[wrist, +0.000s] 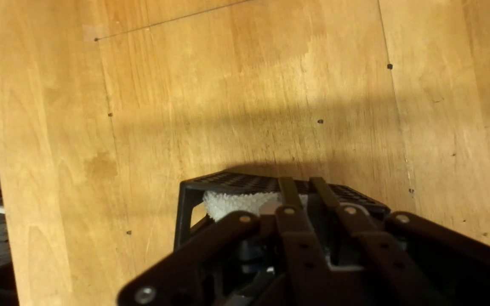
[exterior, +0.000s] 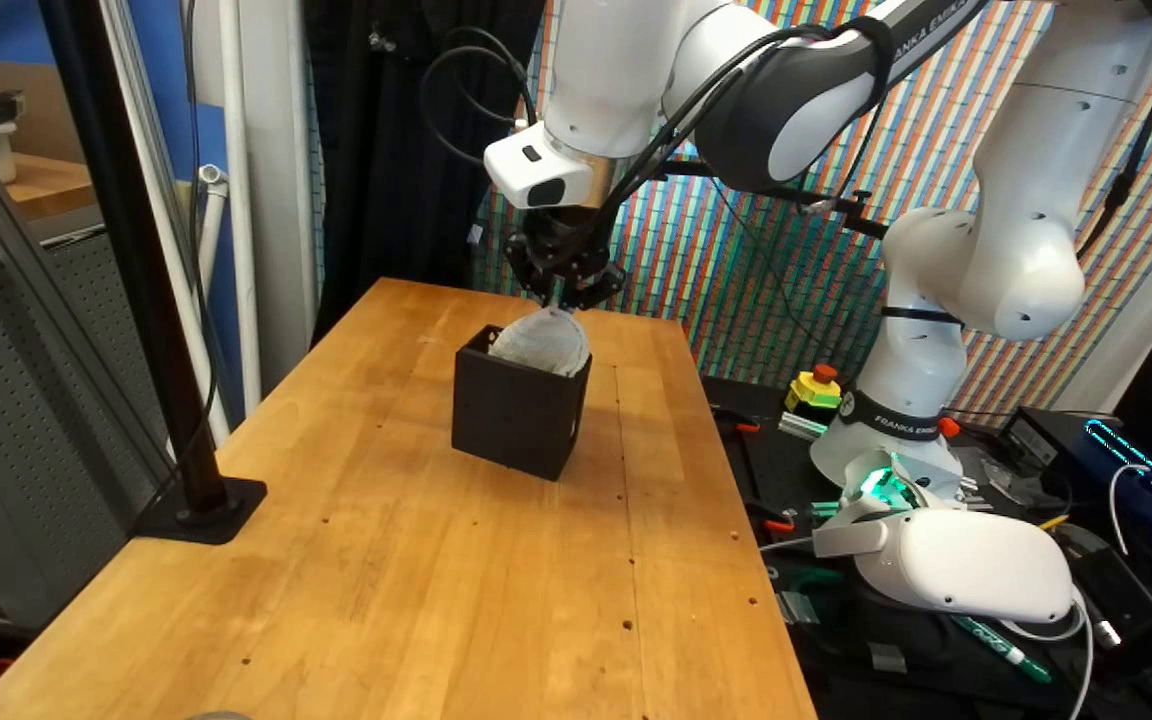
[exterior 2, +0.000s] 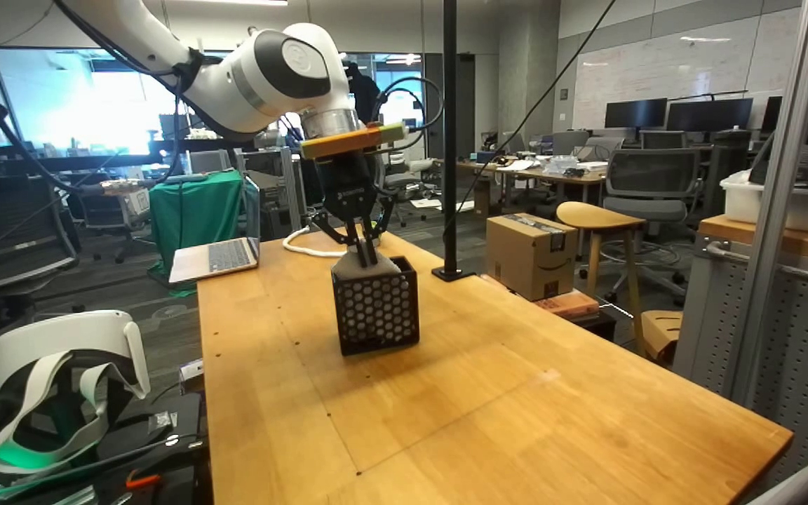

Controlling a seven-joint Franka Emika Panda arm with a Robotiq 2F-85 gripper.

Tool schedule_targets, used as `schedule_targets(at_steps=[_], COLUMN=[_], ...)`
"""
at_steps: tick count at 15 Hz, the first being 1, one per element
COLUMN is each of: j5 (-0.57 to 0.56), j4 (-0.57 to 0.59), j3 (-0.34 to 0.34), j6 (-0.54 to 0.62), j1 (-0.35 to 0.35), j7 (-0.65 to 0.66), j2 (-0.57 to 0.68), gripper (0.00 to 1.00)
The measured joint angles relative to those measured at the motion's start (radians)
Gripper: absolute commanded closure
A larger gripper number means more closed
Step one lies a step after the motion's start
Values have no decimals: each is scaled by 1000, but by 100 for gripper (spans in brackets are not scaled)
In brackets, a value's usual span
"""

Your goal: Put the towel in the box

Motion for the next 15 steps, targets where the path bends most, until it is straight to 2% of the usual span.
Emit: schedule_targets(at_steps=[3, 11, 15], j5=[19, 159, 181], j4=[0, -24, -38], j3=[3, 13, 9], j6=[21, 64, 79], j1=[3, 12, 9], j7=[-3, -54, -69], j2=[3, 6, 18], gripper=[84, 84, 84])
